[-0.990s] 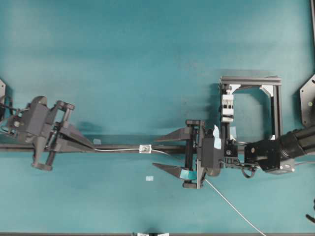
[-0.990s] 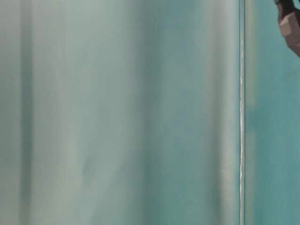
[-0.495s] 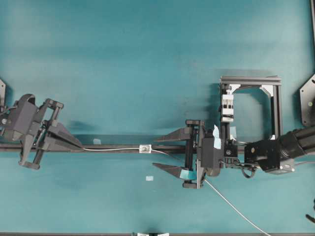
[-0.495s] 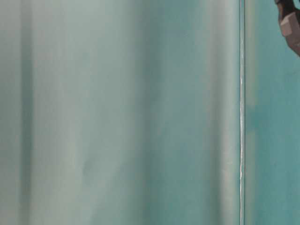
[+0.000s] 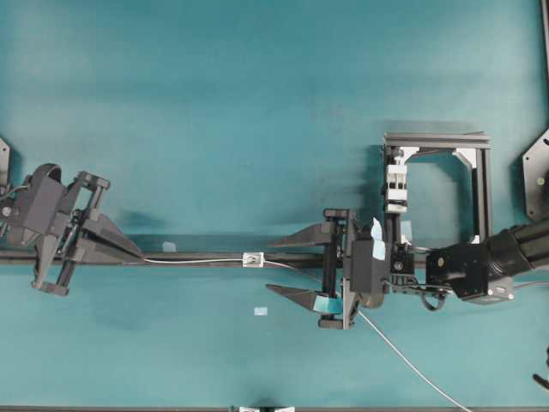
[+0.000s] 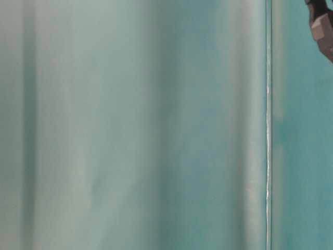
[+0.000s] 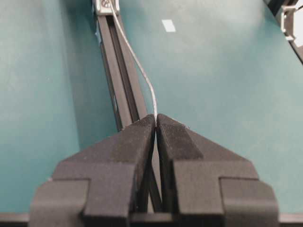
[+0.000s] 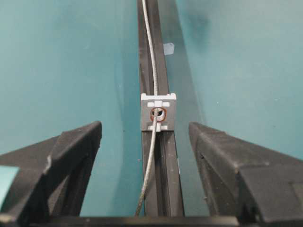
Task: Insert the wire through the hole in the metal fitting marked with a red label. (retake)
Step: 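Pull the wire leftward through the hole with the left gripper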
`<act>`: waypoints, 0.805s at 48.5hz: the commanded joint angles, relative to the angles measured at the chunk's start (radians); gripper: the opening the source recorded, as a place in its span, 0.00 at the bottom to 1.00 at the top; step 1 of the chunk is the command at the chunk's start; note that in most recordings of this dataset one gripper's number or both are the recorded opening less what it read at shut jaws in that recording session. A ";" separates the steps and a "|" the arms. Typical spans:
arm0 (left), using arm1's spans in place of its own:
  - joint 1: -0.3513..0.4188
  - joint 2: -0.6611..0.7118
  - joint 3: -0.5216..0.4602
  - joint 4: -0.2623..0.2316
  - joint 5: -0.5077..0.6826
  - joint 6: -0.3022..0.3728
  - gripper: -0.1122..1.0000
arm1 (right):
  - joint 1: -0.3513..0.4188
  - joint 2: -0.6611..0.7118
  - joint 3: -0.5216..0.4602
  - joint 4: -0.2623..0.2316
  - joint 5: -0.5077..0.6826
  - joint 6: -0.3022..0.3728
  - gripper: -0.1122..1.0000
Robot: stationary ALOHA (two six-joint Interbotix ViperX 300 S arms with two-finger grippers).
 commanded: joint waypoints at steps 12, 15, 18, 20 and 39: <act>-0.003 -0.011 -0.021 0.002 0.021 -0.006 0.01 | 0.002 -0.037 -0.012 -0.003 -0.003 -0.002 0.83; -0.002 -0.011 -0.029 -0.002 0.021 -0.006 0.01 | 0.002 -0.037 -0.014 -0.002 -0.003 -0.002 0.83; 0.000 -0.011 -0.035 -0.003 0.021 -0.009 0.03 | 0.003 -0.037 -0.014 -0.002 -0.003 -0.002 0.83; 0.003 -0.011 -0.041 -0.003 0.021 -0.021 0.07 | 0.003 -0.037 -0.014 -0.002 -0.003 -0.002 0.83; 0.011 -0.011 -0.040 0.000 0.048 -0.067 0.83 | 0.003 -0.037 -0.014 -0.002 -0.003 -0.002 0.83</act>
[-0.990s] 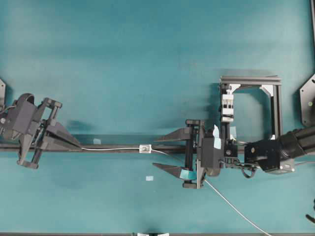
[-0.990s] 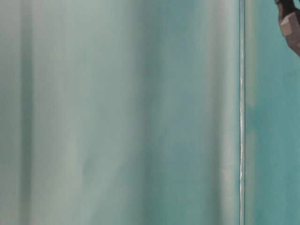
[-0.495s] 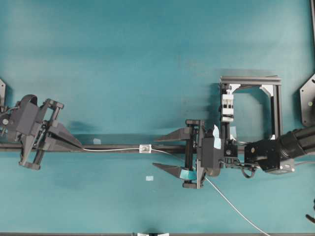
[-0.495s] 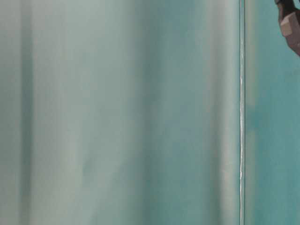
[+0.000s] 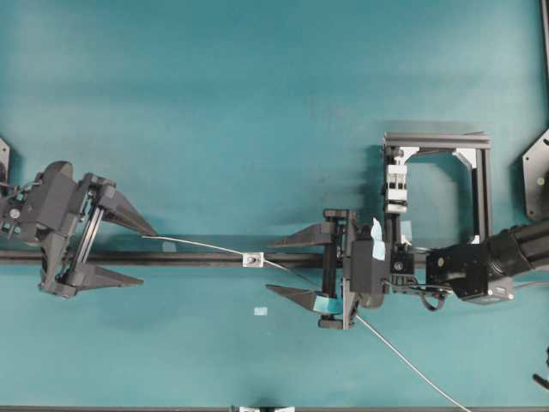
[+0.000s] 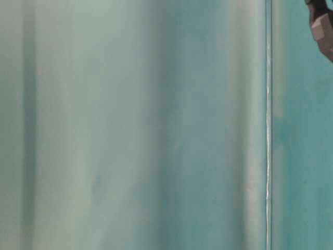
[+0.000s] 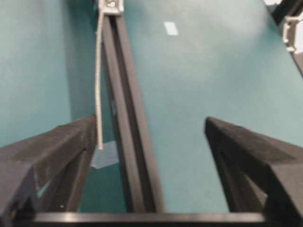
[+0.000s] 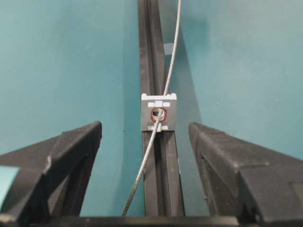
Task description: Insert the wire through the hole in the metal fitting marked with a red label. (retake)
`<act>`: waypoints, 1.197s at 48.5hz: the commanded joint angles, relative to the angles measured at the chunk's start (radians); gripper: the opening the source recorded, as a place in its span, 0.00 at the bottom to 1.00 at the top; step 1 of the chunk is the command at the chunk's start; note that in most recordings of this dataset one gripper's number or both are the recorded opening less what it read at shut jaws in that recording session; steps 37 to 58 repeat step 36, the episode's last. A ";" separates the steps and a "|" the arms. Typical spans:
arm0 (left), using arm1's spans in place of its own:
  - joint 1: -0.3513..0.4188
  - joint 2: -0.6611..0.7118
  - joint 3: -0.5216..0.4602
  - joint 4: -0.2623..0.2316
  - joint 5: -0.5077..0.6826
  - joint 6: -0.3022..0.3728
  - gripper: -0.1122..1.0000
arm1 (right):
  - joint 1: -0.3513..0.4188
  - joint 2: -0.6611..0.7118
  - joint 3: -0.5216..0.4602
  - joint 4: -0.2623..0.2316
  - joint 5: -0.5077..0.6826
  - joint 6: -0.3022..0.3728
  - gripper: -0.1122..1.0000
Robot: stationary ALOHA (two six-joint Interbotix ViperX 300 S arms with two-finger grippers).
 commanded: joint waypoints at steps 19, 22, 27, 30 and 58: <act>0.046 -0.021 -0.005 0.003 0.002 0.005 0.82 | 0.002 -0.081 0.009 -0.002 -0.005 -0.006 0.83; 0.063 -0.028 -0.005 0.003 0.011 0.008 0.82 | 0.002 -0.097 0.020 -0.002 -0.009 -0.006 0.83; 0.086 -0.041 -0.005 0.005 0.025 0.011 0.82 | -0.003 -0.120 0.040 0.003 -0.011 -0.006 0.83; 0.100 -0.055 -0.005 0.008 0.032 0.014 0.82 | -0.008 -0.133 0.049 0.005 -0.011 -0.006 0.83; 0.129 -0.092 0.002 0.015 0.048 0.015 0.82 | -0.023 -0.161 0.069 0.005 -0.011 -0.008 0.83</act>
